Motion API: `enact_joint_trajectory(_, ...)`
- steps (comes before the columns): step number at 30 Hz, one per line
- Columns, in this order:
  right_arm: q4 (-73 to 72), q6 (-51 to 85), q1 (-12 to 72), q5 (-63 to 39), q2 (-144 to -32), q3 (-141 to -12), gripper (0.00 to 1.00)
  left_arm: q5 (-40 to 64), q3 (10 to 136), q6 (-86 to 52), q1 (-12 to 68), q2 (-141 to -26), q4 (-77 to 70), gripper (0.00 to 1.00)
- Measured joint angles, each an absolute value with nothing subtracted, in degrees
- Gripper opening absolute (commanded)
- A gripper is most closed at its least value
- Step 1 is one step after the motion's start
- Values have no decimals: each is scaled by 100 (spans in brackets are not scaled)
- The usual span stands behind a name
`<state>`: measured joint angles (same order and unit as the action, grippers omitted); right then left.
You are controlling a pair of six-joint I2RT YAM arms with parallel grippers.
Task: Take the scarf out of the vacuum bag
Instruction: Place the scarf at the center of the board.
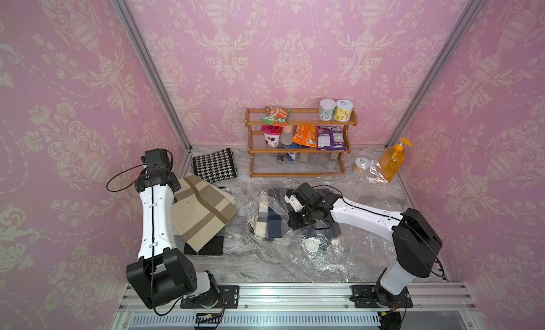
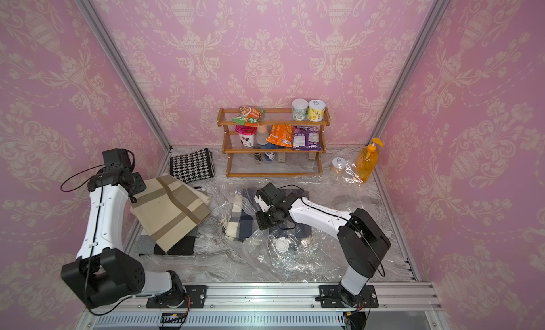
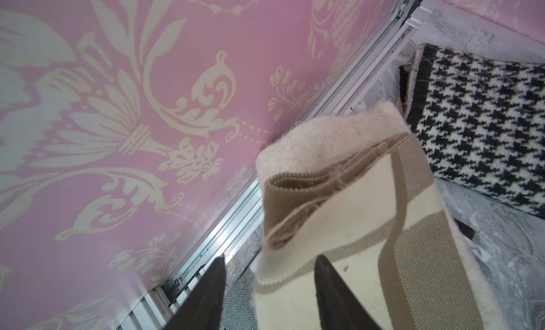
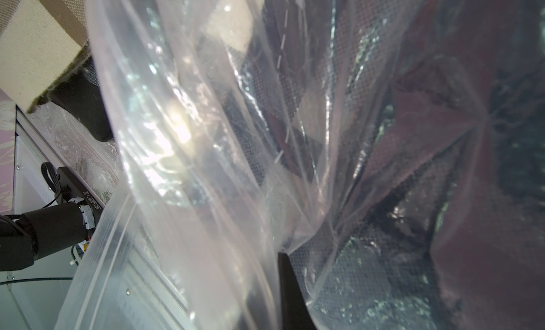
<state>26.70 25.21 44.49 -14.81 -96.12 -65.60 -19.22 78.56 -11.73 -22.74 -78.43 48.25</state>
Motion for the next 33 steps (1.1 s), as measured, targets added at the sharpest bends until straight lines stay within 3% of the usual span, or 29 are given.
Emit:
enact_joint_trajectory(2,2679,2521,4442,-1483,-9612,-6560,10,-1848,7856,-1219,-2283,-7841,4733,99)
enact_joint_trajectory(11,2683,2523,4438,-1520,-9614,-6563,10,-1269,7856,-1295,-2283,-7747,4587,99)
enact_joint_trajectory(28,2895,2637,4438,-1525,-9662,-6895,10,2412,6672,-1739,-2265,-7081,3994,99)
enact_joint_trajectory(33,2812,2724,4438,-1564,-9662,-6860,10,3192,6147,-1975,-1946,-7000,3686,99)
